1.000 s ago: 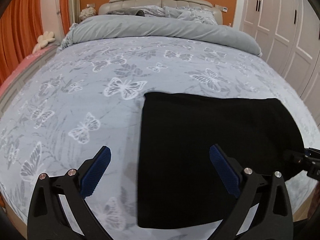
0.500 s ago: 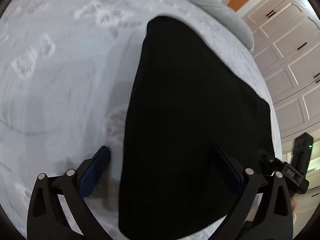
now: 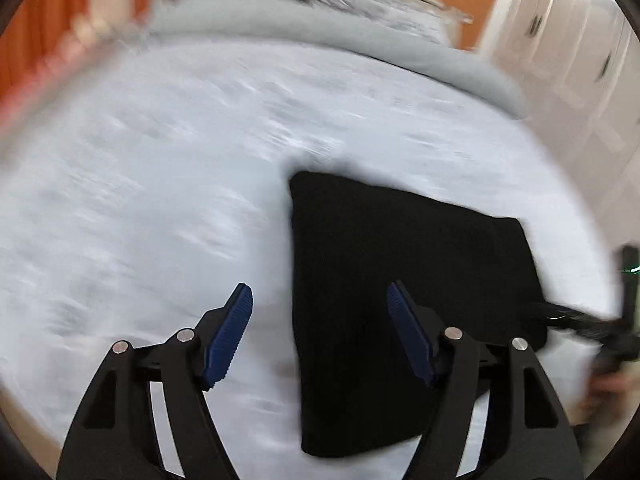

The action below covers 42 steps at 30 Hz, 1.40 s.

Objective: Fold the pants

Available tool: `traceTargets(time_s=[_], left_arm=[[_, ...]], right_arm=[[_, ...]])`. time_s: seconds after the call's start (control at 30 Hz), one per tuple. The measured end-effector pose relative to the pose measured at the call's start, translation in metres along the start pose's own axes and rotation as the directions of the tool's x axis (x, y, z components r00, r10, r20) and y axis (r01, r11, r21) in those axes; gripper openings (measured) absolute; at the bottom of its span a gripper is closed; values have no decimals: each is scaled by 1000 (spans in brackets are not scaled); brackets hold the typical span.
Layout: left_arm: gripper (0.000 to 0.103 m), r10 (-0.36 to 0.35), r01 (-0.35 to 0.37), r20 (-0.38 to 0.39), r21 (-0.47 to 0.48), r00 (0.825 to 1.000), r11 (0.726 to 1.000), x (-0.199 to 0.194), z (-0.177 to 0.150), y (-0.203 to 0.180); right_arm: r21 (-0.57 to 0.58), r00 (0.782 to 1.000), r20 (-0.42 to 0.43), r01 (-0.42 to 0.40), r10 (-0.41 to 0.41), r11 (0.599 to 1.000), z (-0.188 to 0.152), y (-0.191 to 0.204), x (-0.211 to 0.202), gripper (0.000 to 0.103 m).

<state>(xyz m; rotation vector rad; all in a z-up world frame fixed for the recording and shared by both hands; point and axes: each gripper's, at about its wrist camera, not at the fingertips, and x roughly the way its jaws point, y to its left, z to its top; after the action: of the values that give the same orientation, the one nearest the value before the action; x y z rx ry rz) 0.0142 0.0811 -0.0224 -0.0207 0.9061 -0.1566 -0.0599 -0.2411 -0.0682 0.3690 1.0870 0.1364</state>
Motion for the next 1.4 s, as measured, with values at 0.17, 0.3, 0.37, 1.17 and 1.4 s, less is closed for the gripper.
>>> traceTargets(time_s=[0.17, 0.3, 0.37, 1.17, 1.4], left_arm=[[95, 12, -24, 145, 82, 989, 996, -32, -7, -15], [95, -11, 0, 99, 115, 995, 993, -17, -2, -33], [95, 1, -8, 62, 123, 998, 992, -5, -3, -41], [95, 102, -98, -17, 158, 995, 983, 37, -10, -71], [96, 138, -140, 25, 123, 990, 982, 22, -2, -51]], right_arm=[[-59, 973, 230, 24, -10, 998, 17, 18, -49, 73], [-92, 989, 127, 85, -74, 992, 31, 42, -8, 70], [-122, 992, 59, 120, -113, 985, 31, 47, 18, 45], [-152, 981, 91, 185, -173, 971, 37, 59, 5, 12], [-270, 972, 228, 6, 58, 963, 45, 115, -23, 16]])
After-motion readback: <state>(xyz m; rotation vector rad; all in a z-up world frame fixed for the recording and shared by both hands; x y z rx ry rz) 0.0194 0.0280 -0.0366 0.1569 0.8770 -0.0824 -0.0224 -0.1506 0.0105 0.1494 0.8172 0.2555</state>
